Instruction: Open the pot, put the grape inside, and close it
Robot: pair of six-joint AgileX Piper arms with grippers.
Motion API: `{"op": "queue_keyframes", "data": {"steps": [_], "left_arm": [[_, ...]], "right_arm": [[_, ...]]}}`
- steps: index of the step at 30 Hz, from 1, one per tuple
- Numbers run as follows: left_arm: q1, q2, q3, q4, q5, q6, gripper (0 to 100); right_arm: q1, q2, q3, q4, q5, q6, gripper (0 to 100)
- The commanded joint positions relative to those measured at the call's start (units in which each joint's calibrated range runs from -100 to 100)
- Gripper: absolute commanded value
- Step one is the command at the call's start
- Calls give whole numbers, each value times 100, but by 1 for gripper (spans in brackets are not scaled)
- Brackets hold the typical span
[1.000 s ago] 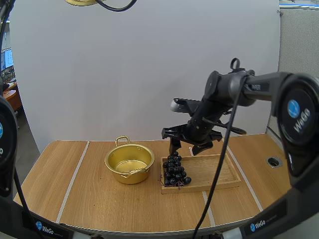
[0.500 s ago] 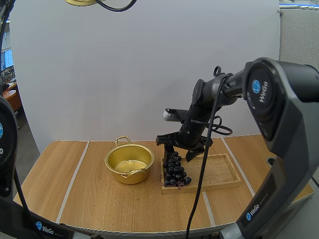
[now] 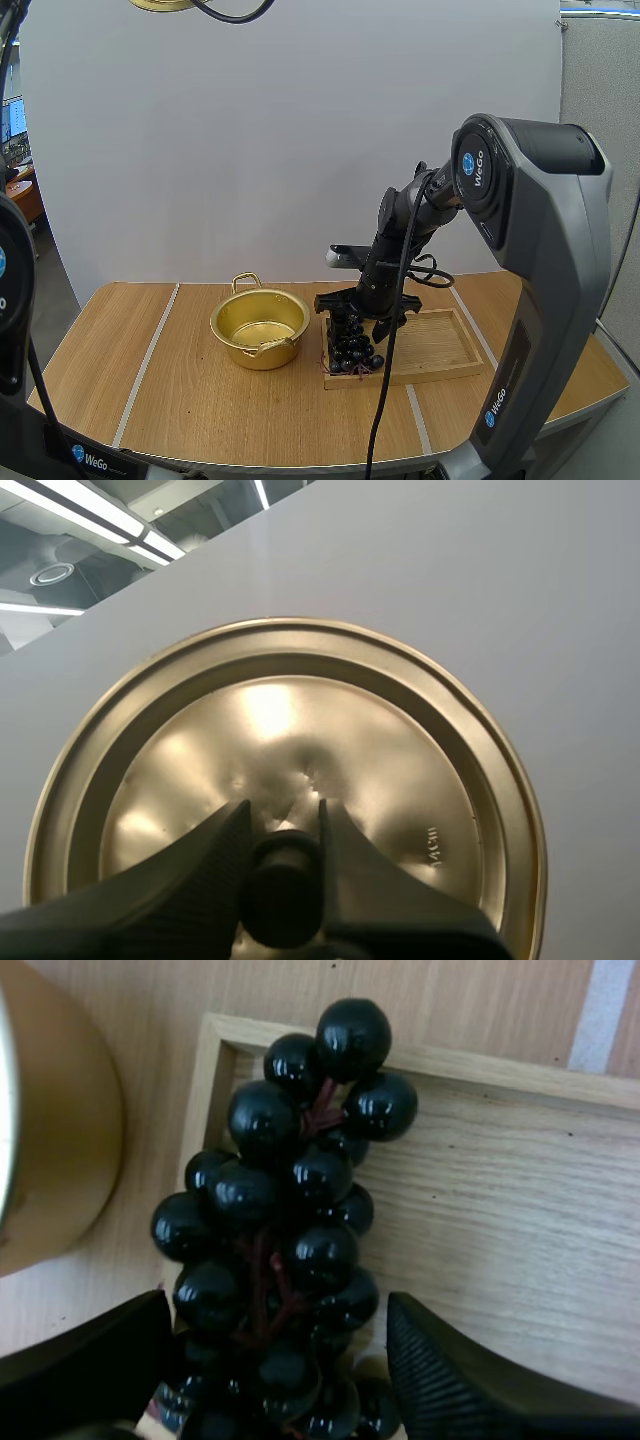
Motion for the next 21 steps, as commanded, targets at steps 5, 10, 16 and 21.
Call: {"op": "queue_keyframes", "data": {"steps": [5,10,16,21], "left_arm": [[-15,-49,-45,57,-134,-27,0],[-15,-49,-45,57,-134,-27,0],[-15,-49,-45,57,-134,-27,0],[-15,-49,-45,57,-134,-27,0]], "right_arm": [[1,241,-35,-71,-253,-71,100],[1,241,-35,-71,-253,-71,100],[1,241,-35,-145,-283,-26,100],[1,241,-35,-188,-303,41,76]]}}
